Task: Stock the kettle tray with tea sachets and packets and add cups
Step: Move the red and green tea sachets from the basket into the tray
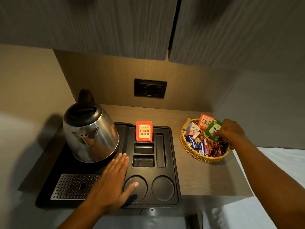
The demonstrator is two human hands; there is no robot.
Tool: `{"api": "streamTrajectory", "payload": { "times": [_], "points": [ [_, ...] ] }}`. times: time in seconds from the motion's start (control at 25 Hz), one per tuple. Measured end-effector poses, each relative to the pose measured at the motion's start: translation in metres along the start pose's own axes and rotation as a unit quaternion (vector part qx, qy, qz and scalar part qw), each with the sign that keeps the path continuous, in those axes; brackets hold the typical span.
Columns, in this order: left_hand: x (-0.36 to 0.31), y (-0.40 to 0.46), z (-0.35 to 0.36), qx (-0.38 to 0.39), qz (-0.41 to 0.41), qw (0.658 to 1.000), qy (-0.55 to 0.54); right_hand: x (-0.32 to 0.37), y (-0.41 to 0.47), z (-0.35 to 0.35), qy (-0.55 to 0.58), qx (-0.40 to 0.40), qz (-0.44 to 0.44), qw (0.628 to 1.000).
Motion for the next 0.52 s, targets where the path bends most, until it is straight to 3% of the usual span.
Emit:
{"api": "streamTrajectory", "payload": {
  "times": [0.16, 0.28, 0.4, 0.52],
  "points": [
    [0.0, 0.0, 0.0, -0.004, -0.002, 1.0, -0.004, -0.001, 0.015, -0.01, 0.08, 0.041, -0.007, 0.996],
    [-0.003, 0.0, -0.004, -0.01, 0.006, 1.0, -0.003, 0.008, 0.007, -0.034, 0.033, 0.051, -0.024, 0.998],
    [-0.005, -0.002, -0.007, -0.019, 0.013, 1.0, 0.003, 0.046, -0.037, -0.058, 0.063, 0.008, -0.111, 0.992],
    [-0.004, -0.002, -0.006, -0.024, 0.015, 1.0, 0.003, 0.12, -0.115, -0.028, 0.11, 0.124, -0.228, 0.959]
  ]
}}
Point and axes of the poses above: each hand's wrist, its own y-axis towards the middle knuckle, its own z-axis out of the palm, x = y × z, the point moved 5 cm from there along y, towards the middle knuckle, and after that the axes turned 9 degrees about z, right-handed, at the moved point
